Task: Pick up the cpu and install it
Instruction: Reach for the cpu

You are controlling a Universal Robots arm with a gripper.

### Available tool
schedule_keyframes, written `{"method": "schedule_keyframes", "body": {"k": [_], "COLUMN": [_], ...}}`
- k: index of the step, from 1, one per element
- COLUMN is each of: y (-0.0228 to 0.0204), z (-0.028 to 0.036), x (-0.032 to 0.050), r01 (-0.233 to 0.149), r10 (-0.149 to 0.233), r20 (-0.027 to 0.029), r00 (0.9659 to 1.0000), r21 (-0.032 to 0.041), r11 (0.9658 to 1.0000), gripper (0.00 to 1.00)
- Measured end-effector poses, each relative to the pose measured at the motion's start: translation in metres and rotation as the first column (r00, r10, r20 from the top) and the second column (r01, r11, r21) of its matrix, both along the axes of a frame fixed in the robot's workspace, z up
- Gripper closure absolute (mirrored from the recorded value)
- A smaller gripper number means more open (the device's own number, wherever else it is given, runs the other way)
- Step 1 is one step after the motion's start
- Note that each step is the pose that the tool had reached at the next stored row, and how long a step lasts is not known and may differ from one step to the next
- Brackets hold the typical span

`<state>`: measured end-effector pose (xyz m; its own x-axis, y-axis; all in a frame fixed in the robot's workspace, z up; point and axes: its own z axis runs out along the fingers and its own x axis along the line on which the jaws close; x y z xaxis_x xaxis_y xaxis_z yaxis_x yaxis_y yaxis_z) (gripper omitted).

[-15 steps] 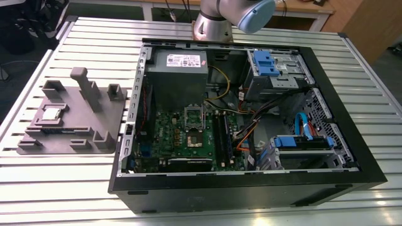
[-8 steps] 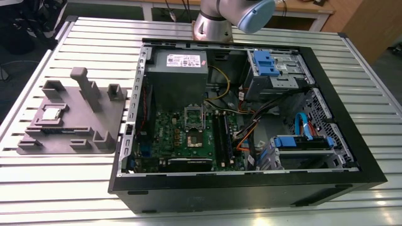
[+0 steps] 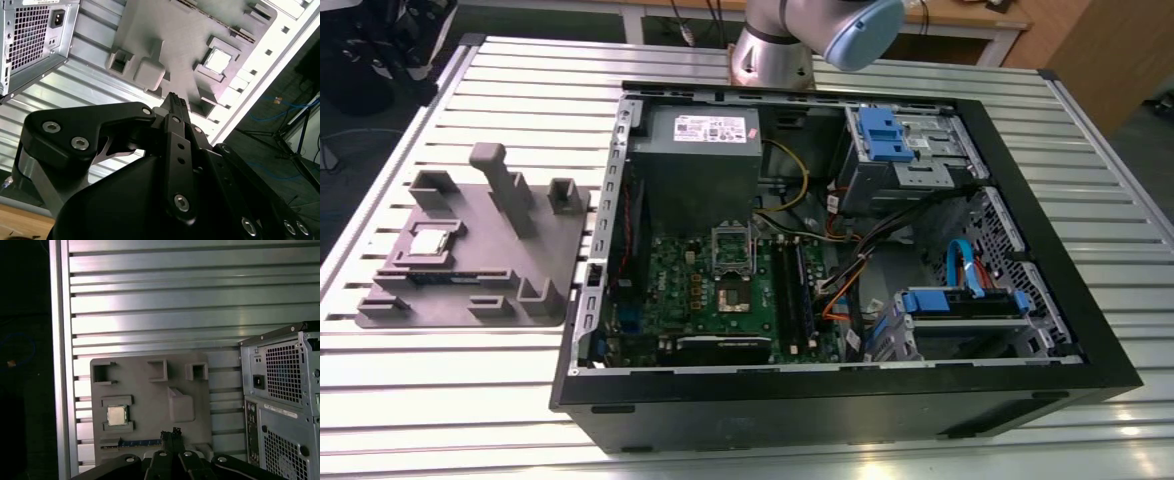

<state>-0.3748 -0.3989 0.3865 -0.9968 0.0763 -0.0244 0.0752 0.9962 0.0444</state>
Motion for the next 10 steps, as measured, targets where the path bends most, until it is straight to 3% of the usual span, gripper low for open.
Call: {"method": "schedule_keyframes", "body": {"k": [10], "y": [0.0000], "z": [-0.0003], "x": [-0.0091], "r01": [0.000], "r10": [0.000], "r20": [-0.0001], "r00": [1.0000], "r21": [0.0000], "r11": [1.0000], "gripper": [0.89]}}
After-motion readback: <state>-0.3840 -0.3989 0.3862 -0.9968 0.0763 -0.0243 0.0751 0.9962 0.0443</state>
